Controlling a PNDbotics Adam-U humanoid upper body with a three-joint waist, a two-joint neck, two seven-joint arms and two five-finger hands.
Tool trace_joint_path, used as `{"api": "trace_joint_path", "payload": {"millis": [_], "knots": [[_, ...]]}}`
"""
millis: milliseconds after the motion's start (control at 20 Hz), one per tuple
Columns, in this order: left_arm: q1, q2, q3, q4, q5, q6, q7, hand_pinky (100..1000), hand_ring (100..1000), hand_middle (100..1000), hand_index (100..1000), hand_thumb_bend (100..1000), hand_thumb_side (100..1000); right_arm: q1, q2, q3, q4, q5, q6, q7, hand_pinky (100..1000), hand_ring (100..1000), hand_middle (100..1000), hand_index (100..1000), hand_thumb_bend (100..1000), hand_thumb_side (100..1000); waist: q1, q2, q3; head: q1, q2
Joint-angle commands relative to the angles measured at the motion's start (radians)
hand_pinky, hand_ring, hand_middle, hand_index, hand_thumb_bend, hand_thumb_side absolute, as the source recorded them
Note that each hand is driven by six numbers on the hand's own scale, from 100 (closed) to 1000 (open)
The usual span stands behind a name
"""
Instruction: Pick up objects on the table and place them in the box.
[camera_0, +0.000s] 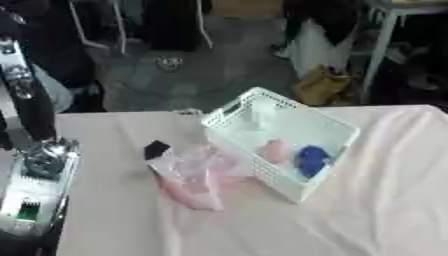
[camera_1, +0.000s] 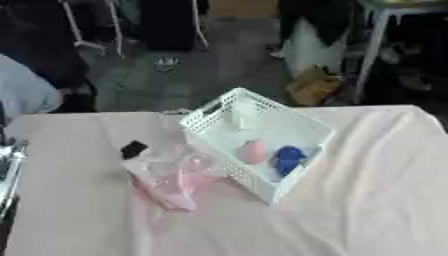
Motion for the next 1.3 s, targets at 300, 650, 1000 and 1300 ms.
{"api": "trace_joint_path", "payload": {"millis": [300,650,1000,1300], "knots": [[-0.014,0.009,0.002,-0.019,0.003,0.004,-0.001,705,764,864,956,100,1000,-0.013,-0.013,-0.001,-0.015,-0.004,0.0,0.004,832,892,778,799,100,733,0.002,-0.018,0.0,-0.004,-0.011],[-0.013,0.008,0.0,-0.019,0.004,0.004,-0.003,706,765,865,956,100,1000,-0.012,-0.011,0.001,-0.015,-0.004,0.001,0.007,832,892,778,799,100,734,0.002,-0.018,0.0,-0.008,-0.008],[-0.027,0.02,0.013,-0.019,-0.052,0.072,-0.009,764,930,907,967,100,957,-0.008,-0.013,-0.004,-0.015,-0.002,0.005,0.003,832,892,778,799,100,734,0.002,-0.018,0.005,-0.033,0.002],[-0.144,0.21,-0.009,-0.014,-0.366,0.384,-0.279,915,1000,1000,1000,156,920,0.001,-0.023,-0.004,-0.015,-0.002,0.011,-0.003,832,892,778,798,100,732,0.013,-0.041,0.0,-0.011,0.024]]}}
